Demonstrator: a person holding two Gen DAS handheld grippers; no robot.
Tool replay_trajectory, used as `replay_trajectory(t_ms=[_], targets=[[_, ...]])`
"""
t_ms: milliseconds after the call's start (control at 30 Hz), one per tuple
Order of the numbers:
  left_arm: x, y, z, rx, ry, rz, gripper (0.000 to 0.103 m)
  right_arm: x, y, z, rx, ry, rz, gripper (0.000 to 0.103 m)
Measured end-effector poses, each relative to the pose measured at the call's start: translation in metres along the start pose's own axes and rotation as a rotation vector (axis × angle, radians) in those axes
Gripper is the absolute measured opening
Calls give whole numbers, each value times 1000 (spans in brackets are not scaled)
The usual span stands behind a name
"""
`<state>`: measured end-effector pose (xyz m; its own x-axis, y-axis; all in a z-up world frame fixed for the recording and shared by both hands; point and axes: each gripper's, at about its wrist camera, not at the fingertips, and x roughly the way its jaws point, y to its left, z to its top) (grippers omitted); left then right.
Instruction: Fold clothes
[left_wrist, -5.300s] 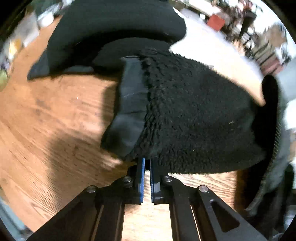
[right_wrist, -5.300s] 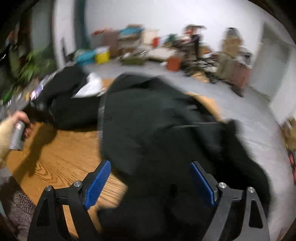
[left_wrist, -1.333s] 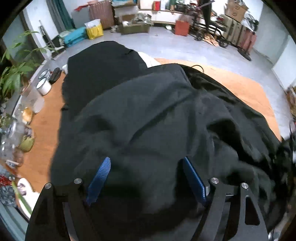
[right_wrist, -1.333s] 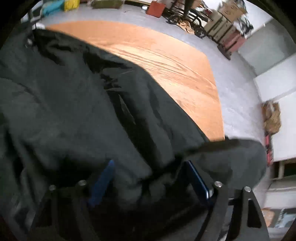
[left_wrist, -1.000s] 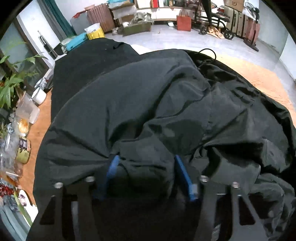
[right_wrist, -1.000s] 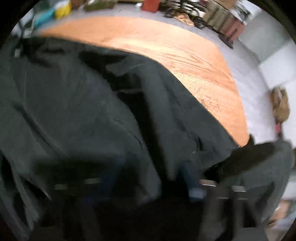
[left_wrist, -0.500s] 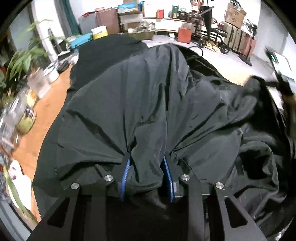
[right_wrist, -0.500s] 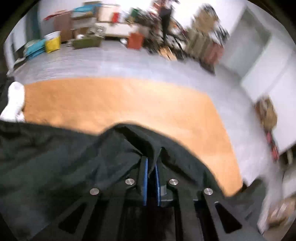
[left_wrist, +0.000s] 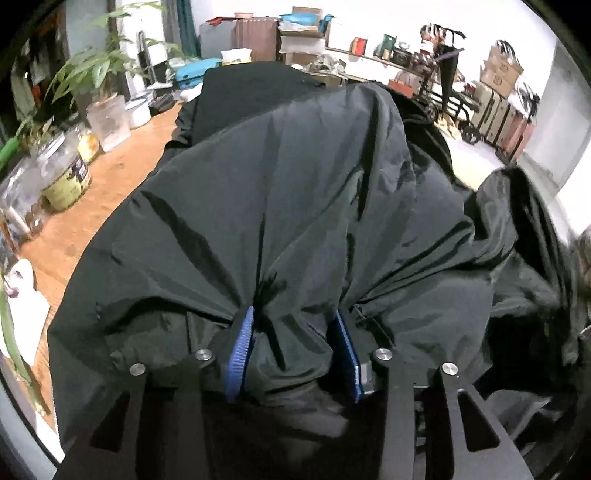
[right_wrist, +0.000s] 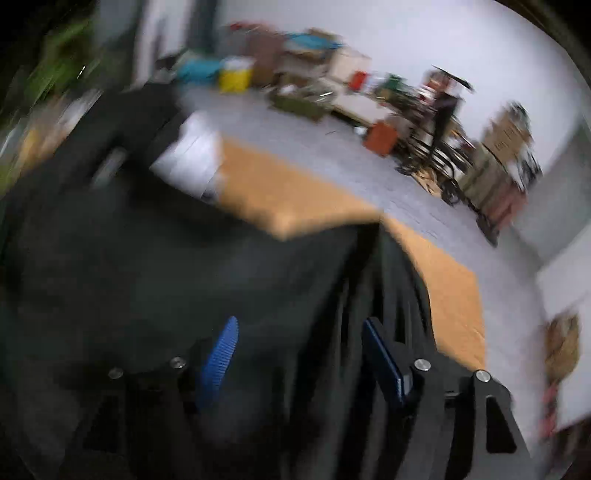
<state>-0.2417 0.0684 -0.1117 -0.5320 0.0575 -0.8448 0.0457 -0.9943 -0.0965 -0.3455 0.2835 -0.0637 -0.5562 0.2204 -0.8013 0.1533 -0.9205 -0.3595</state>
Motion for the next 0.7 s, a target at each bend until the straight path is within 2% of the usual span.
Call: replay_trajectory(t_ms=[67, 133, 200, 333, 433, 533, 633, 700], targets=[[-15, 2, 0, -36, -3, -29, 50, -15, 11, -55, -55, 89, -36, 74], [-36, 0, -4, -8, -27, -49, 53, -22, 15, -102, -57, 195, -53, 74], [-54, -7, -16, 79, -34, -57, 67, -21, 10, -145, 3, 288, -54, 74], [-59, -15, -40, 221, 33, -81, 69, -43, 10, -202, 142, 391, -41, 70], [-46, -27, -61, 311, 72, -19, 69, -60, 28, -231, 138, 447, -54, 66], [-32, -34, -75, 370, 103, 39, 69, -71, 51, -259, 82, 507, -75, 65], [-20, -41, -106, 543, 150, 123, 69, -78, 63, -279, 52, 547, -74, 65], [-7, -33, -129, 674, 181, 196, 72, -88, 48, -280, 127, 527, -15, 64]])
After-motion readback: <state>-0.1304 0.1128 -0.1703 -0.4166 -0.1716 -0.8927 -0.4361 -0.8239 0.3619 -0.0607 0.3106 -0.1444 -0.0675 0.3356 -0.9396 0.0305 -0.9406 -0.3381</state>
